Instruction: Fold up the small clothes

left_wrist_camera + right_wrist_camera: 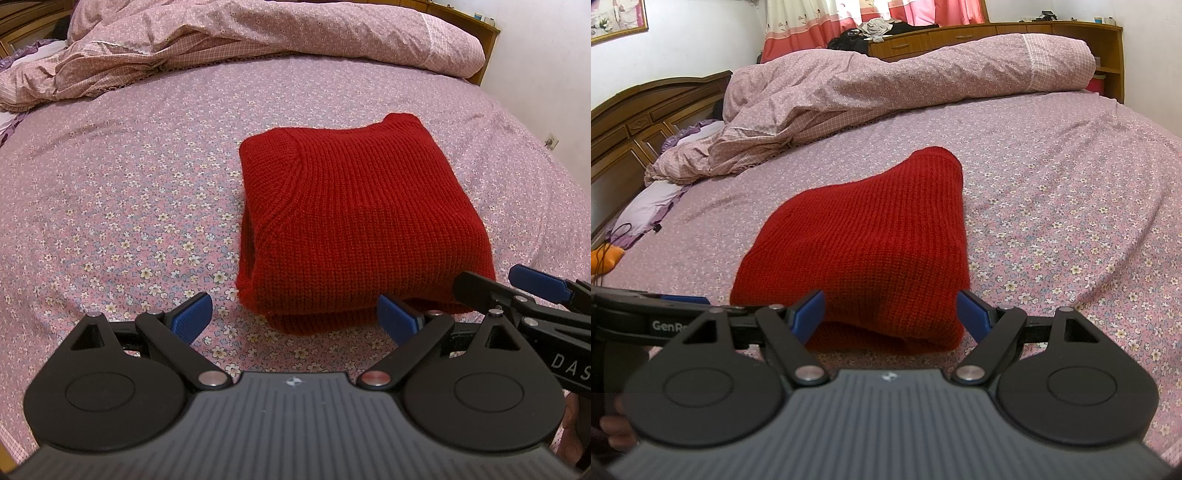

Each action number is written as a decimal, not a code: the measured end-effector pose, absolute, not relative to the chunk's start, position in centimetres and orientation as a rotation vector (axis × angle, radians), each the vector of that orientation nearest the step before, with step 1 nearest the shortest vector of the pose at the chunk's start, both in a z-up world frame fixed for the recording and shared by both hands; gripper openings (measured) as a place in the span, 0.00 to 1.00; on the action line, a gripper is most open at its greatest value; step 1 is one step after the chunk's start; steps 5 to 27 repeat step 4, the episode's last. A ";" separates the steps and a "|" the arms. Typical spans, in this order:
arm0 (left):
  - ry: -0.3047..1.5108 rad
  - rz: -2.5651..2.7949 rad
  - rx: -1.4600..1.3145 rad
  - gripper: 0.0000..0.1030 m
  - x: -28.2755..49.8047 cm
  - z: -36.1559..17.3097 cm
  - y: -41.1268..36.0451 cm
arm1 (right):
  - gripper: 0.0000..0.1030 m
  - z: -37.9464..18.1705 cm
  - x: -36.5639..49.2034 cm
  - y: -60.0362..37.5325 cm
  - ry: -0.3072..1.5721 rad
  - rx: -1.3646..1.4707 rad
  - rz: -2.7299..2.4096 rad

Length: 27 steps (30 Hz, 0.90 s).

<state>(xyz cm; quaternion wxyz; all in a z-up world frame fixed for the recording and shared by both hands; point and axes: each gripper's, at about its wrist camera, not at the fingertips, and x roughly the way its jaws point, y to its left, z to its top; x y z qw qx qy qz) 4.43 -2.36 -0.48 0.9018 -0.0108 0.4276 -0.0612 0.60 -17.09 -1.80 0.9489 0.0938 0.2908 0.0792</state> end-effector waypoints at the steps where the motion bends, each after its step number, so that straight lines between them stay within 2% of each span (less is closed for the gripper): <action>1: 0.885 -0.126 -0.022 0.95 4.4 -0.5 -2.4 | 0.78 -1.8 0.6 -17.1 0.592 0.191 0.161; 27: 0.885 -0.127 -0.022 0.95 4.4 -0.5 -2.4 | 0.78 -1.8 0.6 -17.1 0.592 0.191 0.162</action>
